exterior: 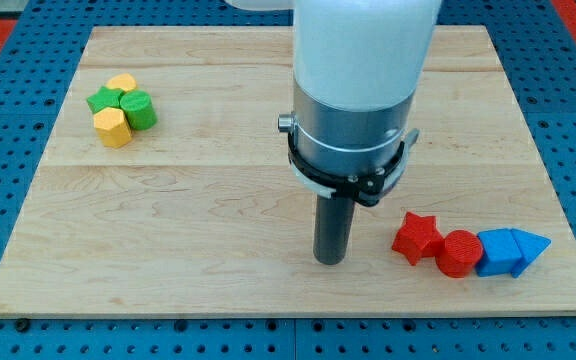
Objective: Push the red star and the red circle slightly down
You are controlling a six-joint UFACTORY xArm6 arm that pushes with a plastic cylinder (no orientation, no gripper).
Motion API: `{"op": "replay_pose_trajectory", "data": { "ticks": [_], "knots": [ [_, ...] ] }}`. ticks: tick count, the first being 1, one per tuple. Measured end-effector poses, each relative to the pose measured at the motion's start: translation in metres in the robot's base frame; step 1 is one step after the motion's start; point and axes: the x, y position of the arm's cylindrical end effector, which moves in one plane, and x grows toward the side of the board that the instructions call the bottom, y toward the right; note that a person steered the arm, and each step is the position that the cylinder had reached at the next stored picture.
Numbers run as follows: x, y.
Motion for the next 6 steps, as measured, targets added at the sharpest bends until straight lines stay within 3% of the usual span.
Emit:
{"op": "replay_pose_trajectory", "data": {
  "ticks": [2, 3, 6],
  "knots": [
    [-0.041, 0.034],
    [-0.041, 0.086],
    [-0.014, 0.089]
  ]
}}
